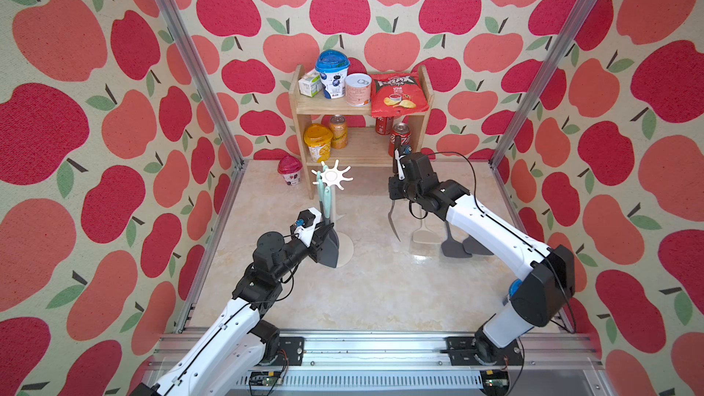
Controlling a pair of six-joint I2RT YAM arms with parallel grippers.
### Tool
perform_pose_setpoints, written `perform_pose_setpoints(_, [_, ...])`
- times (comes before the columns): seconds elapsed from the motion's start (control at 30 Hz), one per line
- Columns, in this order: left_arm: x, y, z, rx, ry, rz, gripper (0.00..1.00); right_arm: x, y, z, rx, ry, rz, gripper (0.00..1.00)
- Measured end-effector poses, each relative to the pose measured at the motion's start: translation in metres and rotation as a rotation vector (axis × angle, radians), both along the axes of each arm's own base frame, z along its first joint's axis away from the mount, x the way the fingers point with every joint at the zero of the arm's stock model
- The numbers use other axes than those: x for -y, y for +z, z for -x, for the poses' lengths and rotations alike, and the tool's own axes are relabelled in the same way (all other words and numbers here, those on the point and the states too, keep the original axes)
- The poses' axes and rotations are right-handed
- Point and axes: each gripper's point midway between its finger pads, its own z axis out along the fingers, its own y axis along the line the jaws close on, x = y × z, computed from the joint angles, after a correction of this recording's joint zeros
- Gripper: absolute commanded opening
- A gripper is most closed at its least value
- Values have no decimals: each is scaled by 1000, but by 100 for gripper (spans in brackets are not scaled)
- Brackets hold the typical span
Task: Take the spatula off the kitchen utensil rack
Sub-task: Take off the spatula from the rack, then place the spatula at the center of the board.
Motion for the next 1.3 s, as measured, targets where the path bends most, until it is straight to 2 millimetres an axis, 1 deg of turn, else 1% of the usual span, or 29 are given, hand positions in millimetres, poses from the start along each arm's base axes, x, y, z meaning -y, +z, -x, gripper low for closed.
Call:
perform_pose_setpoints(0.03, [0,0,0,1,0,1,0,1,-3,-1,-6,-5,2,0])
perform_pose_setpoints(0.23, [-1,0,2,-2,1,-1,0,1,-41,-11,-66,-31,52,0])
perform_pose_setpoints(0.5, [-1,0,2,-2,1,-1,0,-2,-54,-32,-41,-78,40,0])
perform_pose_setpoints(0.57, [-1,0,2,-2,1,-1,0,-1,-66,-38,-54,-90,48,0])
perform_pose_setpoints(0.67, [-1,0,2,-2,1,-1,0,-3,-82,-41,-73,-94,63,0])
perform_pose_setpoints(1.03, [-1,0,3,-3,1,-1,0,-4,-89,-43,-46,-107,36,0])
perform_pose_setpoints(1.1, [-1,0,3,-3,1,-1,0,-1,-91,-40,-40,-111,34,0])
perform_pose_setpoints(1.3, [-1,0,3,-3,1,-1,0,18,-103,-20,-55,-142,55,0])
